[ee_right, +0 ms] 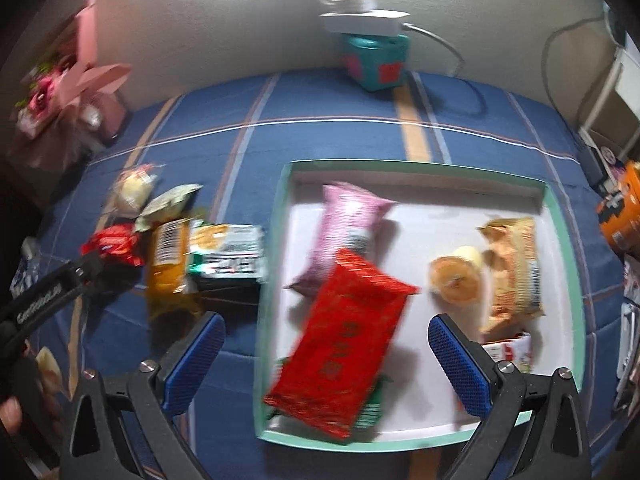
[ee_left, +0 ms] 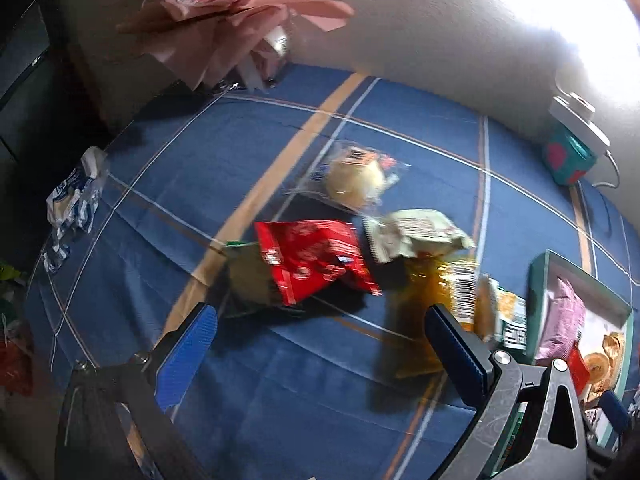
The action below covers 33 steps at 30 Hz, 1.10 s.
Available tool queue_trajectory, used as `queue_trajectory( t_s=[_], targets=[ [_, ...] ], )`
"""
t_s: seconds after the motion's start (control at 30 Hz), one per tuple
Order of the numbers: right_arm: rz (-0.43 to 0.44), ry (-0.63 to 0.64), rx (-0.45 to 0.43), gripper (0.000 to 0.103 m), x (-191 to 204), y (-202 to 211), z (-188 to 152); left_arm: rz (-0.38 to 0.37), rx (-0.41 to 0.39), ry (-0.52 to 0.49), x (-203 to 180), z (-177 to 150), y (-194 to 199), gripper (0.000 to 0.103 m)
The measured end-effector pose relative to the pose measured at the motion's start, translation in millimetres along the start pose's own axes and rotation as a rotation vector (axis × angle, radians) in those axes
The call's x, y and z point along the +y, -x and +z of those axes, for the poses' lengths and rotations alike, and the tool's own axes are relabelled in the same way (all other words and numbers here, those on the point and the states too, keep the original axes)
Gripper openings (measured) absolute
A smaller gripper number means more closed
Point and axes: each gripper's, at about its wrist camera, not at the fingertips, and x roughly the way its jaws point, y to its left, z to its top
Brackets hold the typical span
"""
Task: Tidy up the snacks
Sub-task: 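Move both grippers back to the remaining snack pile, then grasp the green-and-white biscuit pack with the right gripper while the left grasps the red snack bag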
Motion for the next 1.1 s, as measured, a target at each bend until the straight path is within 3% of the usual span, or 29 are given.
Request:
queue_trajectory(
  t_s=[0.4, 0.83, 1.1],
  targets=[
    [0.066, 0.087, 0.003, 0.103, 58, -10, -5, -0.004, 0.036, 0.058, 48, 11, -18, 0.103],
    [0.088, 0.087, -0.019, 0.102, 73, -20, 24, -0.110, 0.046, 0.092, 55, 28, -34, 0.103],
    [0.091, 0.101, -0.017, 0.084, 76, -32, 38, -0.156, 0.071, 0.131, 60, 39, -50, 0.103]
  ],
)
